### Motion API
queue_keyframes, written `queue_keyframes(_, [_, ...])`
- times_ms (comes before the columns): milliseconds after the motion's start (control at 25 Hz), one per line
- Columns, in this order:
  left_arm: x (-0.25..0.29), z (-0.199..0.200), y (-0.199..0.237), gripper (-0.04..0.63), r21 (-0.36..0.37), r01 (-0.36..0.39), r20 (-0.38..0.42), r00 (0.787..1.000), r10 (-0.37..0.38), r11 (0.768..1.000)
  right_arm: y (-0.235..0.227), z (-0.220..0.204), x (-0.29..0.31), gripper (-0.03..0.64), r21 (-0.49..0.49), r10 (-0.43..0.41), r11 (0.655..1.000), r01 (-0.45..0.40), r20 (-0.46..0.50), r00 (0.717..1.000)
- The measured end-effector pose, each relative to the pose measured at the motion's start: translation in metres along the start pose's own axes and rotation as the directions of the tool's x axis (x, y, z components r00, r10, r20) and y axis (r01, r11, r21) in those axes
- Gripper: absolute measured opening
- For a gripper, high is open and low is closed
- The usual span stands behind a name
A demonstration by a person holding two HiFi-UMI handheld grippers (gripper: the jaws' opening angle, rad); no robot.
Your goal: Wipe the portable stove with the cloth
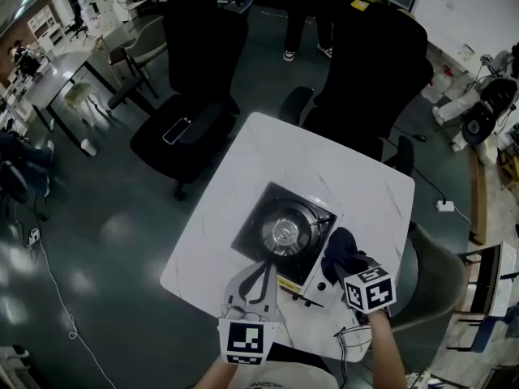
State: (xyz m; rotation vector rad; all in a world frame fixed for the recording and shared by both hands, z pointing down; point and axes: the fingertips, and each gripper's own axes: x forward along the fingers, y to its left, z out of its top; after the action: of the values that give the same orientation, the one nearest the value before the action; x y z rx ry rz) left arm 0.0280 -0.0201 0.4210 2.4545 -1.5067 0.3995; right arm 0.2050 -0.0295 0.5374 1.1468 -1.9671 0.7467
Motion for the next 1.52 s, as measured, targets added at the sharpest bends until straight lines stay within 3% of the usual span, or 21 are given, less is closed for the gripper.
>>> queue_keyframes(800, [-0.033, -0.01, -0.007, 0.021, -0.011, 0.01, -0.001, 1.0, -0.01, 1.0, 0.074, -0.059, -0.029, 0.083, 0.017, 0.095, 0.995, -0.094, -0.072, 0.993])
queue_keyframes(1520, [-0.052, -0.014, 0.004, 0.021, -0.019, -0.034, 0.013, 0.999, 0.034, 0.999, 0.144, -0.07, -0.012, 0.075, 0.051, 0.203, 0.979, -0.199, -0.103, 0.974])
